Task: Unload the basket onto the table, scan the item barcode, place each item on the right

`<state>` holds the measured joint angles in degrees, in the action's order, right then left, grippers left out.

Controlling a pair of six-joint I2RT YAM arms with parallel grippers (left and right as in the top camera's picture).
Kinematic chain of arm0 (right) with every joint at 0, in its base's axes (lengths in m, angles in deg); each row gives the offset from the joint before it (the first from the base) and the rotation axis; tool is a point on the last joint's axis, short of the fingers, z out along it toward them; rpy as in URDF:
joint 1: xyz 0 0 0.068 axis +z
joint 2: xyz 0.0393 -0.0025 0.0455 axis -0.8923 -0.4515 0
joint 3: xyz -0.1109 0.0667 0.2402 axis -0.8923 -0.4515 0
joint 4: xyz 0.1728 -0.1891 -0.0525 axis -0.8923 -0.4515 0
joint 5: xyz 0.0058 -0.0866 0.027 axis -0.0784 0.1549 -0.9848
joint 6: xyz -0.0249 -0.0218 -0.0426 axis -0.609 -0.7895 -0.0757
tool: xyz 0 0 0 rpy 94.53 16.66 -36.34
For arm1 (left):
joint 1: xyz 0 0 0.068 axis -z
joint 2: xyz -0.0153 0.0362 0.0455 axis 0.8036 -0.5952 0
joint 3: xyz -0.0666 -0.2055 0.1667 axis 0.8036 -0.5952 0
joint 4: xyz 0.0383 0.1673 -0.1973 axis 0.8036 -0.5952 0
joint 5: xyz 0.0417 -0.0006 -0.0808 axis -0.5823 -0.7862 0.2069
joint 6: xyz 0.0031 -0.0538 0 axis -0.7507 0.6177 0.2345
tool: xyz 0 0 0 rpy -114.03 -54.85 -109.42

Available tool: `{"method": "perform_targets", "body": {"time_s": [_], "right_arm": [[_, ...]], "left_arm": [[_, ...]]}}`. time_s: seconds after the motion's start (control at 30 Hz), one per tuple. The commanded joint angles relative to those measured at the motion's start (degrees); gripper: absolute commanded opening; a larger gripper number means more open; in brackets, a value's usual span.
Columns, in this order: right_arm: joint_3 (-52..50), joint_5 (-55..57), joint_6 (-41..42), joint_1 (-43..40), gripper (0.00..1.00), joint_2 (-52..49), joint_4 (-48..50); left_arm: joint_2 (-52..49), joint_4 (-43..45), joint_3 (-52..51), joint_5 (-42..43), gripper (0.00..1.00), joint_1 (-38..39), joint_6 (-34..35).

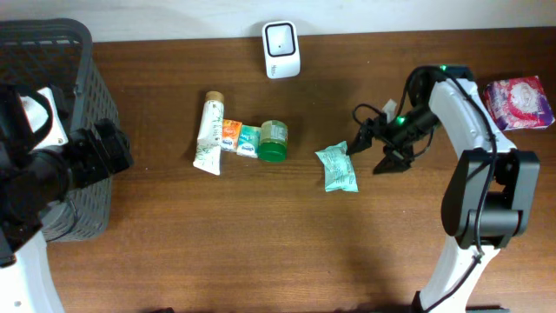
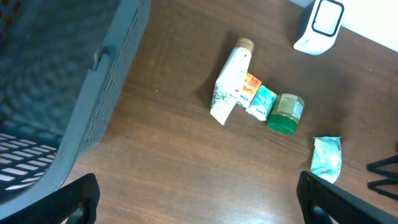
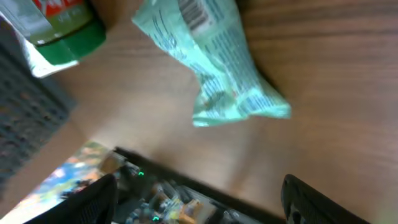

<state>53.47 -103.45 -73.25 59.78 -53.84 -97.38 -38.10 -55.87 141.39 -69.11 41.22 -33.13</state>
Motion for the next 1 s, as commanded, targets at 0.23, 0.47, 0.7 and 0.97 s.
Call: {"method": "perform_targets", "body": {"time_s": [0.23, 0.47, 0.7, 0.97], "right_arm": [[-22.3, -5.3, 12.7, -1.5, 0.90, 1.9, 21.2], [-22.9, -4.9, 14.4, -1.5, 0.54, 1.9, 33.7], [-20.0, -3.8, 9.3, -1.6, 0.20, 1.9, 44.5], [-0.6, -3.9, 1.4, -0.6, 0.44, 1.9, 17.3]], "left_arm": [[0.1, -0.1, -0.1, 0.0, 0.99, -0.3, 0.5], [0.1, -0.1, -0.1, 0.0, 0.99, -0.3, 0.5], [0.1, -0.1, -0.1, 0.0, 0.99, -0.3, 0.5], [0.1, -0.1, -0.1, 0.0, 0.99, -0.3, 0.5]]}}
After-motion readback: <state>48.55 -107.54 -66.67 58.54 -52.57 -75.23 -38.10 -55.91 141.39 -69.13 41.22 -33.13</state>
